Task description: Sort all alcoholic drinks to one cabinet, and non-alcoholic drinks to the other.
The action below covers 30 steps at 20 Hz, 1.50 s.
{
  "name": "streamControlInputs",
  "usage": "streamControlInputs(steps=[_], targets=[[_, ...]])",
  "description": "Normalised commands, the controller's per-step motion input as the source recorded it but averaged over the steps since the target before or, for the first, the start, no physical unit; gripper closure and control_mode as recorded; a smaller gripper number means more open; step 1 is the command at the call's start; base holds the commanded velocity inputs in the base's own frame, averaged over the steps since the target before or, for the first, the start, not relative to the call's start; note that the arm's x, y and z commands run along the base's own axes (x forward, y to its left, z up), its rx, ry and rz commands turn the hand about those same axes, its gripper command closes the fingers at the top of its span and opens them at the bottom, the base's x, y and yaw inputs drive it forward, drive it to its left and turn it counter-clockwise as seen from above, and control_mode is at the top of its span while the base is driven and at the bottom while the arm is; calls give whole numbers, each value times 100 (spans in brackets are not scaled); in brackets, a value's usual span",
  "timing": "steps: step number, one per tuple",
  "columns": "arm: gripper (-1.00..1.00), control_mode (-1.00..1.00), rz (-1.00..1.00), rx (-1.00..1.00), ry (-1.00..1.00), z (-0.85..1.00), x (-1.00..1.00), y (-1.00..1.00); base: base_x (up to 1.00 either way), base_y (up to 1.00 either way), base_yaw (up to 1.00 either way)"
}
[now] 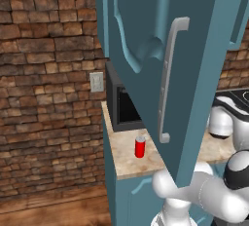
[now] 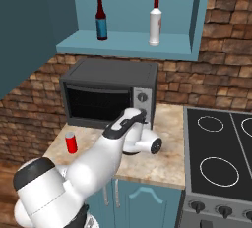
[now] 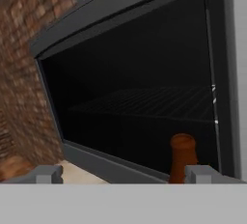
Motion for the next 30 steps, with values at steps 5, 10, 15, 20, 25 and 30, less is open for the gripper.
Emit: streamControlInputs(steps=[5, 10, 15, 20, 25, 30], targets=[[-100, -100, 0, 0, 0, -15, 24, -4, 0, 0, 0], [-100, -100, 0, 0, 0, -17, 18, -3, 0, 0, 0], [-100, -100, 0, 0, 0, -14, 20, -7, 0, 0, 0], [-100, -100, 0, 0, 0, -12, 19, -5, 0, 0, 0], [-100, -100, -1, 0, 0, -12, 16, -7, 0, 0, 0], [-100, -100, 0, 0, 0, -13, 14, -6, 0, 0, 0]])
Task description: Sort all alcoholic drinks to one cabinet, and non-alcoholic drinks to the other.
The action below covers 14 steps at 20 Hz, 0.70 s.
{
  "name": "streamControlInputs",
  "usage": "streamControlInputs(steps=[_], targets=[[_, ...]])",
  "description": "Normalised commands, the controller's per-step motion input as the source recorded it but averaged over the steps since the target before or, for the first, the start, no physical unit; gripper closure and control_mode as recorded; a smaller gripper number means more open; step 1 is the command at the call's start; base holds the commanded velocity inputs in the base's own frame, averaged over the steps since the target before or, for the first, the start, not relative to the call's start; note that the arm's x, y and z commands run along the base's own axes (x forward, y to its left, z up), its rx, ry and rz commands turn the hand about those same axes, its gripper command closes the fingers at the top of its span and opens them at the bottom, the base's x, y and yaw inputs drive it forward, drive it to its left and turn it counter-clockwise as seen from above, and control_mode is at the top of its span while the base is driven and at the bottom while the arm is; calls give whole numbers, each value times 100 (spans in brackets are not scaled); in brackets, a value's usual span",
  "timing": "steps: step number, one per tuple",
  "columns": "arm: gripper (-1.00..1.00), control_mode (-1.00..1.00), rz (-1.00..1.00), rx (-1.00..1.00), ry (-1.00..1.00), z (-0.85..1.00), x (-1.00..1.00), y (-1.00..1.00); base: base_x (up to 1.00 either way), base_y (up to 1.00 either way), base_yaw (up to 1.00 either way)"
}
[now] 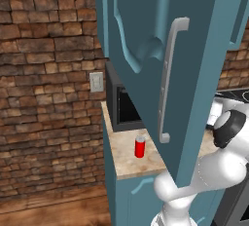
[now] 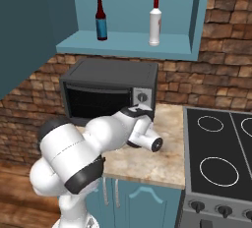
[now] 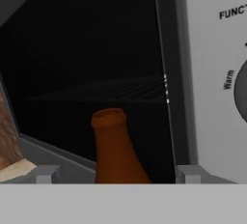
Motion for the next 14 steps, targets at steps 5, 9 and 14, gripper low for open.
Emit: streamControlInputs(steps=[5, 9, 14], targets=[[-100, -100, -2, 0, 0, -16, 2, 0, 0, 0, 0], [100, -100, -7, 0, 0, -19, 0, 7, 0, 0, 0], [100, -100, -9, 0, 0, -13, 0, 8, 0, 0, 0]])
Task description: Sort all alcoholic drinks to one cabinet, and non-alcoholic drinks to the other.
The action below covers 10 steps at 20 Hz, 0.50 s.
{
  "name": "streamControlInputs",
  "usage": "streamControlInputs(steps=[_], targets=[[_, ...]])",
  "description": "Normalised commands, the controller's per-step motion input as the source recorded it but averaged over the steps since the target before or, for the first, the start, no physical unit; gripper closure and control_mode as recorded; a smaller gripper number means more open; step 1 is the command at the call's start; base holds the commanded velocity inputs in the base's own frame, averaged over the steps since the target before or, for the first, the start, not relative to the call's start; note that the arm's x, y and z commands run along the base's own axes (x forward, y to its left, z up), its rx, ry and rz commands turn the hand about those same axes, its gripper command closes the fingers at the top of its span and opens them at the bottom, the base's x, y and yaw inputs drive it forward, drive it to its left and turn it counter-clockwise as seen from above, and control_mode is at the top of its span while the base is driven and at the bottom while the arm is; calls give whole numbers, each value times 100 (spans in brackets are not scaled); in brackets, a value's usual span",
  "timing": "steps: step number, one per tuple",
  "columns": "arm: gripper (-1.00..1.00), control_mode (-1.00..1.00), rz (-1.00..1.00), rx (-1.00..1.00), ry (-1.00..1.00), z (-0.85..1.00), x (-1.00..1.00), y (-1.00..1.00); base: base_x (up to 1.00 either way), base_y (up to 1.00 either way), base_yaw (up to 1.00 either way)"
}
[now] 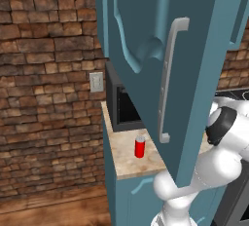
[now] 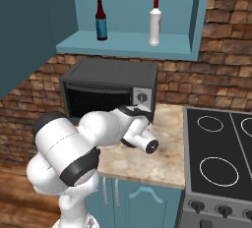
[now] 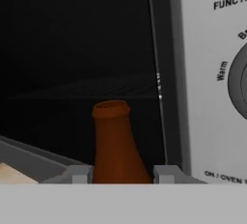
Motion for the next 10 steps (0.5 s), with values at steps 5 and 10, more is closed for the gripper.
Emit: streamControlInputs(steps=[5, 10], targets=[[100, -100, -5, 0, 0, -1, -3, 0, 0, 0, 0], [100, -100, 0, 4, 0, 32, -50, 0, 0, 0, 0]])
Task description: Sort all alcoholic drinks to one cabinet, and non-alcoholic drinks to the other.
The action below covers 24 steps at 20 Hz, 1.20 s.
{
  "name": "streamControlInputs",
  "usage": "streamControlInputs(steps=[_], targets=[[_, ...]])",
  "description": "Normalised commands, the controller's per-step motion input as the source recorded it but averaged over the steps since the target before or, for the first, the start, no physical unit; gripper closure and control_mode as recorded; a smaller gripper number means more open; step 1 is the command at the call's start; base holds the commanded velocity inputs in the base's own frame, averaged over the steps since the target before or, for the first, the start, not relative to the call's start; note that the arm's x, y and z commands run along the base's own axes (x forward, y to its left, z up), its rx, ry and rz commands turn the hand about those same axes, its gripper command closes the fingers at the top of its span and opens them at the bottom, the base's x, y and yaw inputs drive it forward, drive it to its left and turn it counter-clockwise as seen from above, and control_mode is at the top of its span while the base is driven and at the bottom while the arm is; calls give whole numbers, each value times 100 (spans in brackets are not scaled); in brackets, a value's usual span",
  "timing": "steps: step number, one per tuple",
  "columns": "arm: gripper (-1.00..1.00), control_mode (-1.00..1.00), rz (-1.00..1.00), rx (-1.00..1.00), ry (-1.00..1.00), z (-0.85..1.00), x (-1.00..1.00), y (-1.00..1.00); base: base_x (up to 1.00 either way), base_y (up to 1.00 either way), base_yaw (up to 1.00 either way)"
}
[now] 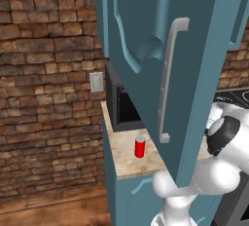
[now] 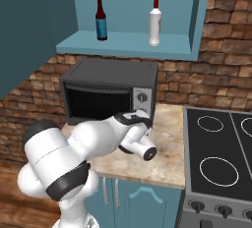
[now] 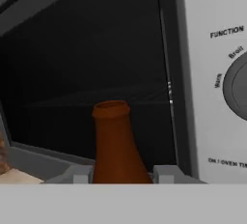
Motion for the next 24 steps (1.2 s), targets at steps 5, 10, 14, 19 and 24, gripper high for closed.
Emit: streamControlInputs(steps=[5, 10, 14, 19, 24], targets=[[100, -100, 0, 5, 0, 84, -77, 0, 0, 0, 0], [100, -100, 0, 3, 0, 100, -58, 0, 0, 0, 0], [100, -100, 0, 0, 4, 95, -57, 0, 0, 0, 0], [100, -100, 0, 3, 15, 79, -56, 0, 0, 0, 0], [100, -100, 0, 5, 23, 65, -52, 0, 0, 0, 0]])
